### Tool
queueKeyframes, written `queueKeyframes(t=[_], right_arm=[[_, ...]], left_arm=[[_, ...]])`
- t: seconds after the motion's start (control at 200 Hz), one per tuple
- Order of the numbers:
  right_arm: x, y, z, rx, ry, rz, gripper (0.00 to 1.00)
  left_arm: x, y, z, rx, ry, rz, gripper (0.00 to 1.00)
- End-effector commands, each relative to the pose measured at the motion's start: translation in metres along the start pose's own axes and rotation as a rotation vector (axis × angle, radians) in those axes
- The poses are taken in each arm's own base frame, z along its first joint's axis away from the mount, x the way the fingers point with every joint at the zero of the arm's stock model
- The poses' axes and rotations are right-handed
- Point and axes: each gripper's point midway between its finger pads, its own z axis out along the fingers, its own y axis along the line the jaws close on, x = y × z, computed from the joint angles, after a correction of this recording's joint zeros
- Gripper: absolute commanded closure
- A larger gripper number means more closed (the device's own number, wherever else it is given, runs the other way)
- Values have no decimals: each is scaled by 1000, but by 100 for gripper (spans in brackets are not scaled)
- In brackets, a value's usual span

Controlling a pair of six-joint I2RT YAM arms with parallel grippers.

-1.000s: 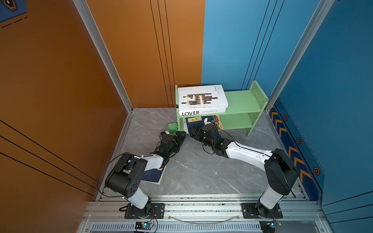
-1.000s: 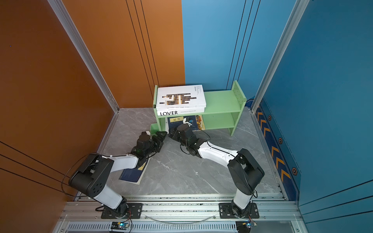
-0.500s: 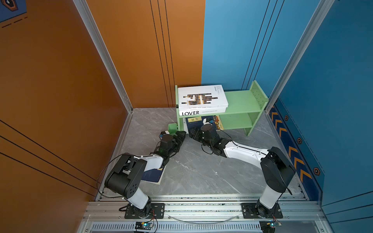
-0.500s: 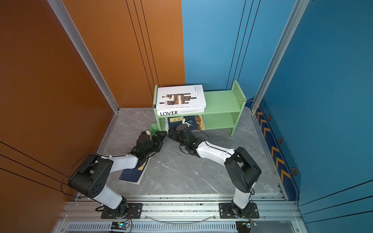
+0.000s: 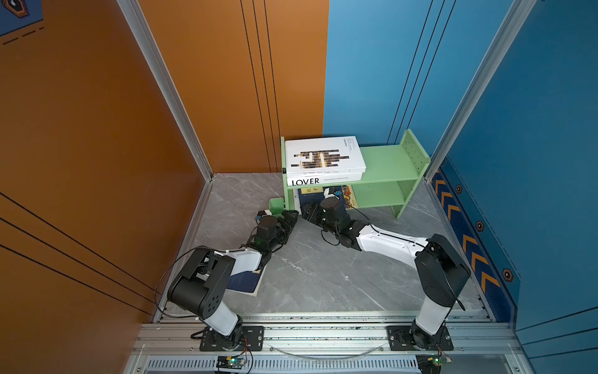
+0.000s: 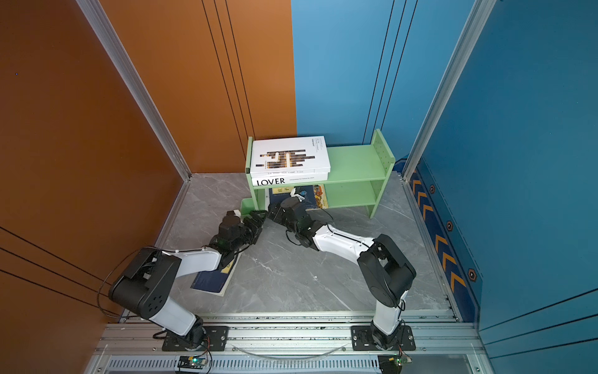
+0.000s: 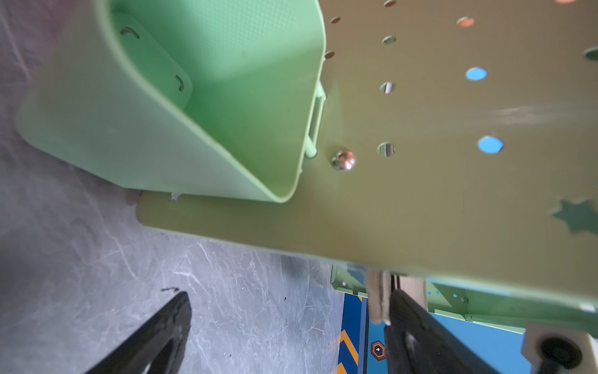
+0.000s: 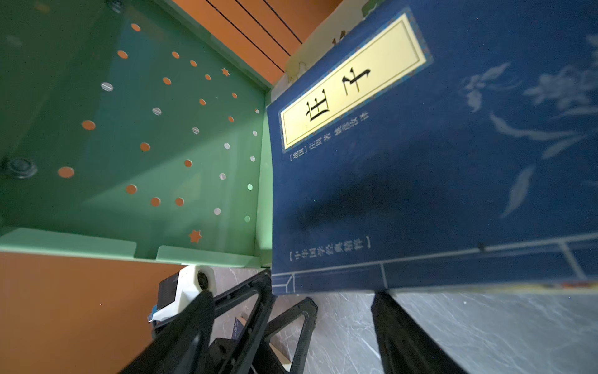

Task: Stacking books/files
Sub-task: Rotate the book on the bookshelf.

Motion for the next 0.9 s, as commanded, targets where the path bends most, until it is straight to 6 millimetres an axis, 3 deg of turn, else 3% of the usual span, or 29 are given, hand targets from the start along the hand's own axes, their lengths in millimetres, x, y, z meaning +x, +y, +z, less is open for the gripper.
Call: queueKeyframes(t=[0.0,0.295,0.581,0.726,0.831,0.896], right_arm=[[-13,8,6,-21,-38,23,21],[-14,9,0,-23,-39,19,21],[-8,16,-29,1,-49,-67,21],[0,16,-44,18,-50,-101,22],[7,14,-55,35,-53,-109,22],[12,14,-60,38,-52,-110,21]], left_arm=[[1,-2,-4,8,10,7,4],[0,-3,-5,11,5,4,4],[-1,-38,-24,96,1,88,5],[0,-60,-60,89,-2,219,5],[-7,-50,-101,-62,-53,342,1],[-21,-28,-130,-201,-107,396,0]])
